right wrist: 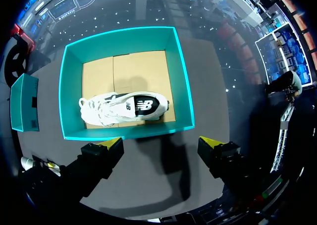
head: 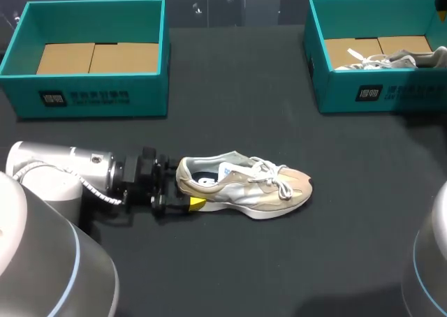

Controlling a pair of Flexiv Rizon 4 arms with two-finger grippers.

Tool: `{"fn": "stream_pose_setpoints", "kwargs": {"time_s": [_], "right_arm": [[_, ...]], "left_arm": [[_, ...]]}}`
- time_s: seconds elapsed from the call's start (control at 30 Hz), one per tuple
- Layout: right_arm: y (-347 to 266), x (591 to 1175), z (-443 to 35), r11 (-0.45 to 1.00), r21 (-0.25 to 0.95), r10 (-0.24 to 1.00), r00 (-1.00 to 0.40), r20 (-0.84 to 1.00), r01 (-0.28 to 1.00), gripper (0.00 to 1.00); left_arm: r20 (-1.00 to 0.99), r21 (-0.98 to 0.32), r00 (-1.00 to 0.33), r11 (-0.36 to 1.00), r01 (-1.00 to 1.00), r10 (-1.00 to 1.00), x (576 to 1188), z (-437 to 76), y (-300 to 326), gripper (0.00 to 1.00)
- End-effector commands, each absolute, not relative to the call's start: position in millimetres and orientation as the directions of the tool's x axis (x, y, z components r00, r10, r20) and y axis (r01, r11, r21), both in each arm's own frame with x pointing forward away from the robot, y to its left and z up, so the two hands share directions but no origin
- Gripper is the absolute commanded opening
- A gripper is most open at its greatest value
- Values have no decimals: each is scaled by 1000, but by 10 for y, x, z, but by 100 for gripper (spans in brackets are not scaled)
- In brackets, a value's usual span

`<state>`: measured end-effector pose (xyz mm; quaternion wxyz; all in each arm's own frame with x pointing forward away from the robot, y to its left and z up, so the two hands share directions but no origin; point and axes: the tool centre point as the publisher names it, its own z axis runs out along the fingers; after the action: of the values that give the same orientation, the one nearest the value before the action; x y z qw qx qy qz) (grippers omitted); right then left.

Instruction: Take the shoe out of the shoebox, open the shoe tongue, remove and reinsert the insole, then place the shoe into the shoebox

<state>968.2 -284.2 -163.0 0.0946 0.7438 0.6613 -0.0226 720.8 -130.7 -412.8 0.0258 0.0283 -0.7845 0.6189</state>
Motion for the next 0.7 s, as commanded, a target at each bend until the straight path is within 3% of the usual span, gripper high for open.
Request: {"fn": "stream_pose_setpoints", "kwargs": {"time_s": [0.03,0.7], "right_arm": [[-2844,9683,-1629,-108,110,979,124,-159,988,100],[-2844,9683,-1629,-108,110,979,124,-159,988,100]], "left_arm": [[72,-971,-997,229,-73,-13,7189,-4178,-1319,0],[88,-968,-996,233,-90,-20,7152,-4169,-1280,0]]}}
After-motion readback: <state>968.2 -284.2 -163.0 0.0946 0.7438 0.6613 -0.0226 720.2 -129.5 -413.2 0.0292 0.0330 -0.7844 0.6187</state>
